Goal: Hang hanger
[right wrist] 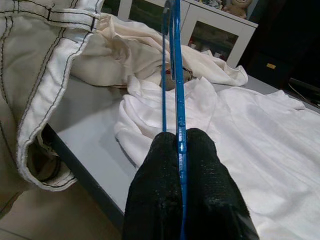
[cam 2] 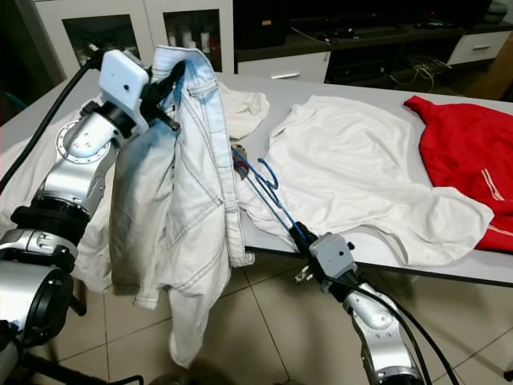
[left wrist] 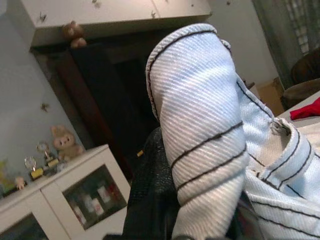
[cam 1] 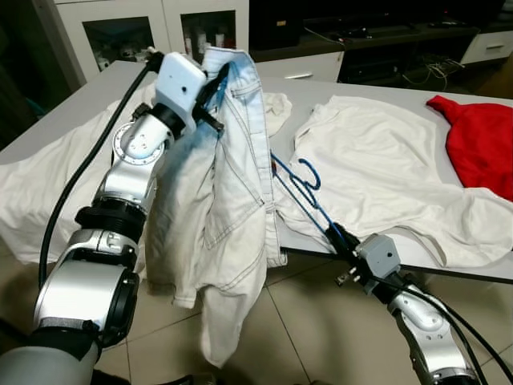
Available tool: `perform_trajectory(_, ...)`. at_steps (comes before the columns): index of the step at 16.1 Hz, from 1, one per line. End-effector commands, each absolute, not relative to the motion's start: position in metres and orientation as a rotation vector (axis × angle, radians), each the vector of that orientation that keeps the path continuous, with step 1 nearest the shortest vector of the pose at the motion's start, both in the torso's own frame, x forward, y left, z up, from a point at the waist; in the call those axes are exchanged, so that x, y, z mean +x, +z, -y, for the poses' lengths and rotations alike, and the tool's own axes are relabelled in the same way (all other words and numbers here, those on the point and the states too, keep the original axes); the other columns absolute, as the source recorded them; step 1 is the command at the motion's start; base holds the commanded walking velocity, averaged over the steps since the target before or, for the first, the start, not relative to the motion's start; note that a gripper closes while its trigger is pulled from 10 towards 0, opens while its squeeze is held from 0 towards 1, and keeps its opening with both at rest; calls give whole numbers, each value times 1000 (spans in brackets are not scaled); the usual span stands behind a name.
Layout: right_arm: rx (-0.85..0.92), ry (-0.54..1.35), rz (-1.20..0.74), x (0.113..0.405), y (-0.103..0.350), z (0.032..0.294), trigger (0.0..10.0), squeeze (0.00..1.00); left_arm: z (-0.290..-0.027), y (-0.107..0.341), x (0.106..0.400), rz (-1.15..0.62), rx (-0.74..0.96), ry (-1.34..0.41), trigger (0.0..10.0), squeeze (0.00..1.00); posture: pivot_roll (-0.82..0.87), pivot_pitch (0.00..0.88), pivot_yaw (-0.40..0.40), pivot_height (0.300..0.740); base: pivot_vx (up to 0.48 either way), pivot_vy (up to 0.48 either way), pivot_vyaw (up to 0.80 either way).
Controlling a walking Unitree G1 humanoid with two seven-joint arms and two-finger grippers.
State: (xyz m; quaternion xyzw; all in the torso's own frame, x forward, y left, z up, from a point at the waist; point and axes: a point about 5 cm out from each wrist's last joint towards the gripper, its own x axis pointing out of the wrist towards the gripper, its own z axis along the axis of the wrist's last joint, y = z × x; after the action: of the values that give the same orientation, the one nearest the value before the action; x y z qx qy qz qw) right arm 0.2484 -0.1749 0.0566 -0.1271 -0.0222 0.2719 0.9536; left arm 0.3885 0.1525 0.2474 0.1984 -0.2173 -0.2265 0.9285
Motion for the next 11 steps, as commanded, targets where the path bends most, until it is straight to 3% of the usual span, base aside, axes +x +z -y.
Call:
perform_trajectory(1, -259, 540, 49, 250, 58, 176, 10000, 0, -154, 271, 391, 521, 378, -421, 10000, 0, 34, 0, 26, 740, 428, 0, 0)
perform_trajectory(11, -247, 545, 57, 251, 58, 169, 10000, 0, -146, 276, 399, 519, 318, -382, 10000, 0, 32, 0, 28, 740, 472, 0, 0)
